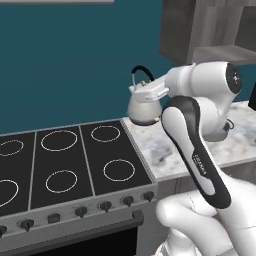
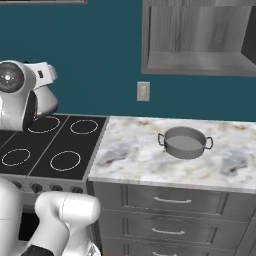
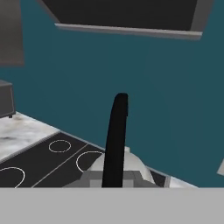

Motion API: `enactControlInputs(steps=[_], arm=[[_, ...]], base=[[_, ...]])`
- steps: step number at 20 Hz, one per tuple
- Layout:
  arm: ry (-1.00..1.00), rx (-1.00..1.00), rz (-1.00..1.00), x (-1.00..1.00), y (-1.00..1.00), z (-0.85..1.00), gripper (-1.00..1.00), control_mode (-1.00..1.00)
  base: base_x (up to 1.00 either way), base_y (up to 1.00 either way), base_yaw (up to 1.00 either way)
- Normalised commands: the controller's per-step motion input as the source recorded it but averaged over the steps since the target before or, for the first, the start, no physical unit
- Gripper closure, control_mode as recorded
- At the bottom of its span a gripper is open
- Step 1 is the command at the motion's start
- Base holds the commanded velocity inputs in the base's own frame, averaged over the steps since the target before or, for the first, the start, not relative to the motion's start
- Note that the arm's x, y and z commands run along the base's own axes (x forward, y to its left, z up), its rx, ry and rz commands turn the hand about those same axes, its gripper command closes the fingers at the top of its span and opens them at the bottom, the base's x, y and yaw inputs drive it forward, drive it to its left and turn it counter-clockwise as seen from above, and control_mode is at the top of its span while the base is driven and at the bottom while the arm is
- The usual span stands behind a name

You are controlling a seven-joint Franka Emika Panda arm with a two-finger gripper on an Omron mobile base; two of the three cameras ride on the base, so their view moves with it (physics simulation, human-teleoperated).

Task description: Pick the kettle from the cabinet and place it on a stove burner. Then pick the pot from the counter and place it on another stove burner. Finally, turn both burners on.

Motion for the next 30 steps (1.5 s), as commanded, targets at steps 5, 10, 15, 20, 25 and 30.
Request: enactControlInputs(steps=[5, 10, 15, 20, 25, 30], arm=[[0.01, 0.00, 0.03, 0.47, 0.06, -0.24, 1.00, -1.00], [0.01, 0.00, 0.03, 0.42, 0.02, -0.20, 1.00, -1.00], [0.02, 0.00, 0.01, 0.37, 0.01, -0.17, 1.00, -1.00], [0.02, 0.00, 0.01, 0.29, 0.00, -0.18, 1.00, -1.00], [0.03, 0.00, 0.02, 0.27, 0.00, -0.21, 1.00, -1.00], [0.00, 0.00, 0.04, 0.19, 0.00, -0.27, 1.00, -1.00]], base=[[0.00, 0.00, 0.00], [0.00, 0.00, 0.00], [0.00, 0.00, 0.00], [0.00, 0.00, 0.00], [0.00, 0.00, 0.00], [0.00, 0.00, 0.00]])
